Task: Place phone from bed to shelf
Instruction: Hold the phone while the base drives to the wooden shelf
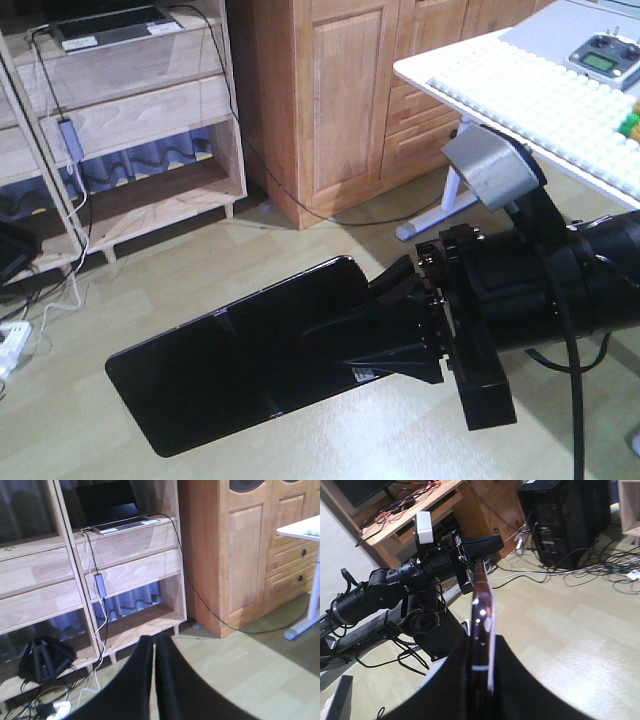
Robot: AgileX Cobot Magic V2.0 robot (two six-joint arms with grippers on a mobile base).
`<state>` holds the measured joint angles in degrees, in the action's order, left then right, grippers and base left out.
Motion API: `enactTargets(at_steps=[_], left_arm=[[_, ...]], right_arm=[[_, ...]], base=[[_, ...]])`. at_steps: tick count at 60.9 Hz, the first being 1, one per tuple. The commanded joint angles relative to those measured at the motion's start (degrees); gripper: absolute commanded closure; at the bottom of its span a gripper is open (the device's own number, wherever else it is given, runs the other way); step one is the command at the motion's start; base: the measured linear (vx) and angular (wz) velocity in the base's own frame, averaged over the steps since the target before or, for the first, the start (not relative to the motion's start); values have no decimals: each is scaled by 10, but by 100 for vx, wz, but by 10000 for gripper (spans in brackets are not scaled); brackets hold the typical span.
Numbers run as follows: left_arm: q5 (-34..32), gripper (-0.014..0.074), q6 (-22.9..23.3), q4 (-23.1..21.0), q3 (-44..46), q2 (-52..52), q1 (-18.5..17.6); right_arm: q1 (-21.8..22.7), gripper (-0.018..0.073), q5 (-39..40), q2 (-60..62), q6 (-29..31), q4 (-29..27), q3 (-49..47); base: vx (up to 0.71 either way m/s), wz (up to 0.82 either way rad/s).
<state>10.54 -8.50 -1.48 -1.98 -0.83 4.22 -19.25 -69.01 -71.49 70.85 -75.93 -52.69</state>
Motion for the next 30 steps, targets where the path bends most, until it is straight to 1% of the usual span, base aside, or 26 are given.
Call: enactTargets(at_steps=[1,17,30], left_arm=[[-41,595,3,-5,13,-7,-3],[-41,595,3,-5,13,-7,-3],[-41,595,3,-5,13,-7,-3]], right_arm=[[0,561,-47,15,3,-51,-14],[0,561,-47,15,3,-51,-14],[0,561,-47,15,3,-51,-14]], base=[[46,2],[47,6],[48,14]])
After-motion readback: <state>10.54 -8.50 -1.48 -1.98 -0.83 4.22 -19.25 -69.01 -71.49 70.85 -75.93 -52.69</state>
